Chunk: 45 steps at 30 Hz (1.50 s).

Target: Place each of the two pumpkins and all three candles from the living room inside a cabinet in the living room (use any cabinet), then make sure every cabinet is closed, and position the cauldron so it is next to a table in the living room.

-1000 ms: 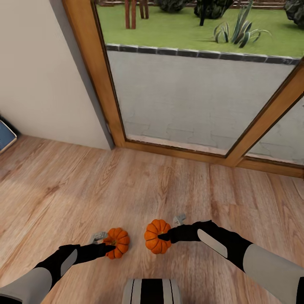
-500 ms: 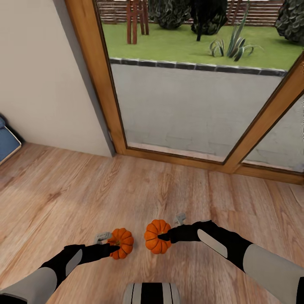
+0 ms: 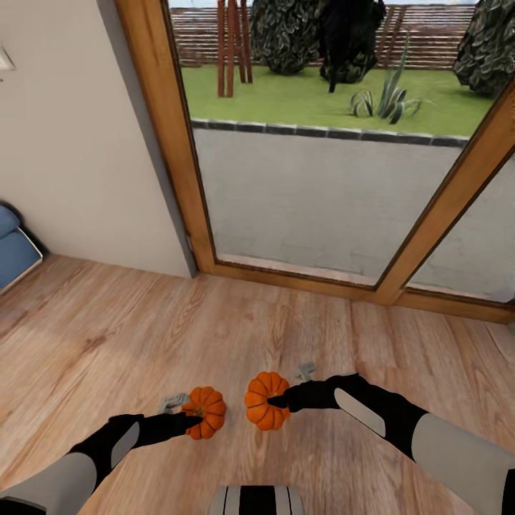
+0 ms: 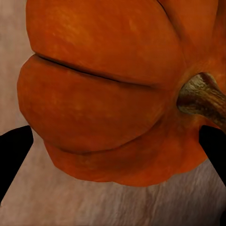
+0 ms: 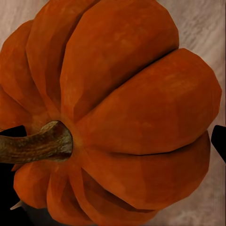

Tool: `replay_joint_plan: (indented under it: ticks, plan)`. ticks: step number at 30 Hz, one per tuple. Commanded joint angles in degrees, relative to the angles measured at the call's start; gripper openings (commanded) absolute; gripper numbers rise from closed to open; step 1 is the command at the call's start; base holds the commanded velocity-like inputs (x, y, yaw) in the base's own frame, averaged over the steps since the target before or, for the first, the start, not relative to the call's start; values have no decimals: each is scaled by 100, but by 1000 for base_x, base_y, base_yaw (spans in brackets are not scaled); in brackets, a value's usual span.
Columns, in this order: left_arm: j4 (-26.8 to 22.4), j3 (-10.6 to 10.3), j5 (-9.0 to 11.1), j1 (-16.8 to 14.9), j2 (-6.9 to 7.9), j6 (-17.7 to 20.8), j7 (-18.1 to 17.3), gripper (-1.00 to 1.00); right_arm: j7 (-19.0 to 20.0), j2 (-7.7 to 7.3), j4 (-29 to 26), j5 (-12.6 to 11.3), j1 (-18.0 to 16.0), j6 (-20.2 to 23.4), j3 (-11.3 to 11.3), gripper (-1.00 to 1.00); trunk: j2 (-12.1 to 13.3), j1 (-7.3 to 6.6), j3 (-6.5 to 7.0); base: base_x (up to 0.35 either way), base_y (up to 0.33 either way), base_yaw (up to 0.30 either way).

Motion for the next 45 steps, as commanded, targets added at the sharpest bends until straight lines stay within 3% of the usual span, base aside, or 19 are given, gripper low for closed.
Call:
replay_joint_plan:
  ticks: [1,26,34,35,39,40,45]
  plan:
    - [-7,-24,45,-1,4,47,-1,-100,-4,-5,-3,-32,-6,11,19,-100,0,-3,18,0,0,0]
    - [-6,-22,47,-1,3,47,8,-100,-11,-6,35,-32,-6,11,19,-100,33,-68,575,0,0,0]
    - [-15,-14,54,-1,-7,89,0,-100,-36,-112,310,-32,-6,5,19,-100,44,-88,813,0,0,0]
    - [-9,-9,54,-1,-5,105,58,-100,-38,-118,580,-32,-6,-1,15,-100,45,-91,844,0,0,0]
    - [-11,-4,65,-1,-5,122,361,-100,-39,-120,821,-38,-6,-7,12,-100,51,-101,968,0,0,0]
    - [-23,0,74,-1,-8,174,673,-100,-41,-125,884,-40,-6,-21,11,-100,52,-104,999,0,0,0]
    - [-69,11,85,-1,-13,349,1477,-100,-43,-121,1266,-41,-6,-55,9,-100,59,-117,1154,0,0,0]
